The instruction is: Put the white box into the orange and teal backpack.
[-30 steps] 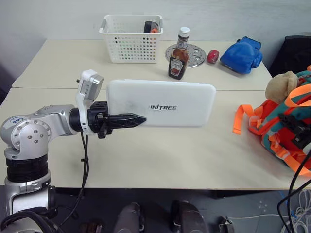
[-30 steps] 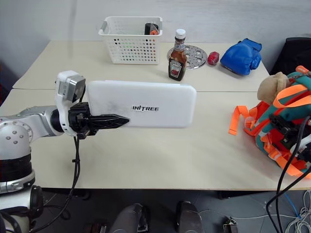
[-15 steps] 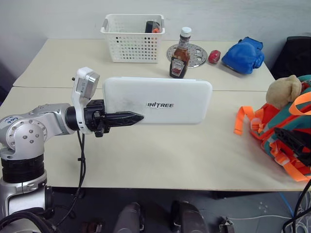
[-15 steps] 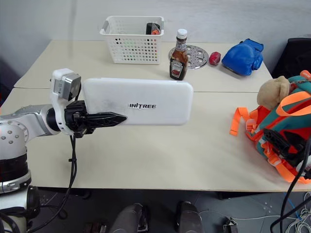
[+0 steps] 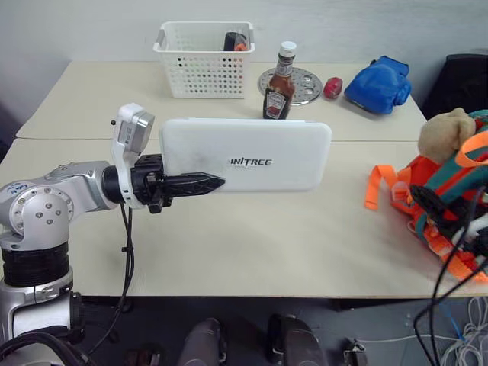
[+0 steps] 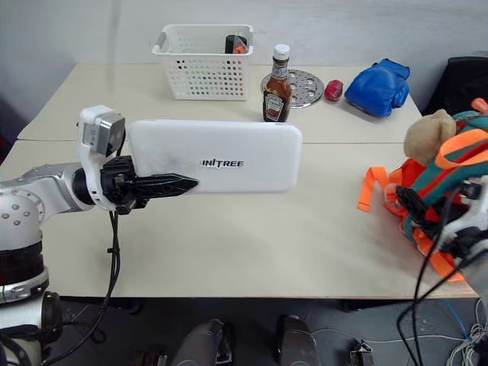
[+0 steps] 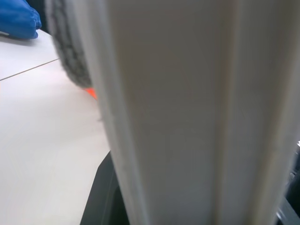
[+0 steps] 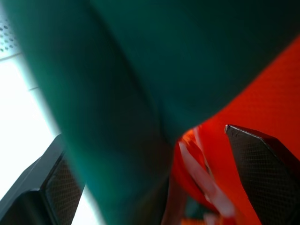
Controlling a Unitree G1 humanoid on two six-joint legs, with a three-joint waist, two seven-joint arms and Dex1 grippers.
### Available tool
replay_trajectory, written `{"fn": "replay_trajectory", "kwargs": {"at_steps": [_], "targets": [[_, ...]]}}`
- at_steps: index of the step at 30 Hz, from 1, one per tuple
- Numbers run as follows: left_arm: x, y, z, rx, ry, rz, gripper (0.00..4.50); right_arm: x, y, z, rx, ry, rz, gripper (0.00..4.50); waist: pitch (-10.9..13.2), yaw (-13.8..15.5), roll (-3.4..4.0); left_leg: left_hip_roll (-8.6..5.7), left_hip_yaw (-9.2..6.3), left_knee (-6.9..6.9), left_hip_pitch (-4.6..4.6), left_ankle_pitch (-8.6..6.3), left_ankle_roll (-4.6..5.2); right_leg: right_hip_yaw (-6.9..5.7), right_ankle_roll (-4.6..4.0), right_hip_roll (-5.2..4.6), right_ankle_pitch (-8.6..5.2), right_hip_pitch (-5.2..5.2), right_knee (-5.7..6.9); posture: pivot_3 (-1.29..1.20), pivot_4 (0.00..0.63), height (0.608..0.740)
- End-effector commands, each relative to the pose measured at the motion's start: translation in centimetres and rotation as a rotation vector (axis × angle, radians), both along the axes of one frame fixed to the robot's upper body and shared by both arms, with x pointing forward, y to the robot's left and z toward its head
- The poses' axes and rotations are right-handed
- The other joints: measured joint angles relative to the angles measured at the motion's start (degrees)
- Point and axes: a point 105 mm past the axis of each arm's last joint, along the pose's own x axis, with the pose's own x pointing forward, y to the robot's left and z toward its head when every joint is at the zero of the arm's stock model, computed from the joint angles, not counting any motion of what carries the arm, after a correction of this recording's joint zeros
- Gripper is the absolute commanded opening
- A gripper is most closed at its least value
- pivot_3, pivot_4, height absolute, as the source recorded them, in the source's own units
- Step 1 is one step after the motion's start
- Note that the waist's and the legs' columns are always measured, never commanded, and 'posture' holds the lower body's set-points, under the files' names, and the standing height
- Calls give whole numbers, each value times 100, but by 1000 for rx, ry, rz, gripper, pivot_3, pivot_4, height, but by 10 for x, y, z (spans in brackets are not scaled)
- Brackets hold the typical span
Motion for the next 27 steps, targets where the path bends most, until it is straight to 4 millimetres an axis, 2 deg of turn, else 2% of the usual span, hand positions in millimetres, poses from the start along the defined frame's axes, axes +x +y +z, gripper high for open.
{"fn": "replay_trajectory", "kwargs": {"at_steps": [1,7,8,11,19,21,22,25,27], "targets": [[-4,3,18,-22,-76,-10,1426,10,-9,11,-19,-60,-75,4459,1,-28,1,0,0,0,-2,0,0,-1,0,1,0,0,-1,0,150,740],[-3,3,18,-17,-80,-6,1426,18,-6,21,-30,-114,-65,4459,2,-51,4,-5,0,0,-4,2,2,-4,1,4,0,-1,-1,0,150,740],[-3,3,18,-16,-80,-5,1426,18,-5,21,-29,-116,-62,4290,2,-53,4,-6,0,0,-4,2,3,-4,1,4,0,-1,-1,0,150,740],[-2,4,18,-19,-80,-2,1426,19,-1,21,-42,-122,-47,3586,2,-55,4,-5,0,0,-4,3,3,-4,1,3,0,-1,-1,0,150,740],[0,4,18,-20,-81,-1,1426,17,13,24,-52,-148,29,801,3,-55,4,-4,0,-2,-4,3,2,-4,1,3,0,-1,-1,0,150,740],[1,4,18,-19,-81,0,1426,14,18,25,-55,-154,63,218,3,-55,5,-4,0,-2,-4,3,2,-4,1,3,0,-1,-2,0,150,740],[2,4,18,-19,-80,0,1426,13,20,26,-56,-160,82,72,3,-55,5,-4,0,-2,-4,3,2,-4,1,3,0,-1,-2,0,150,740],[6,6,19,-17,-80,9,1426,5,35,32,-63,-181,206,59,4,-50,7,-4,0,-2,-4,3,2,-4,1,2,0,-1,-3,0,150,740],[11,9,19,-11,-78,29,1426,-9,61,41,-80,-199,406,59,10,-49,17,-4,-1,-3,-4,3,2,-5,1,3,0,-1,-3,0,150,740]]}}
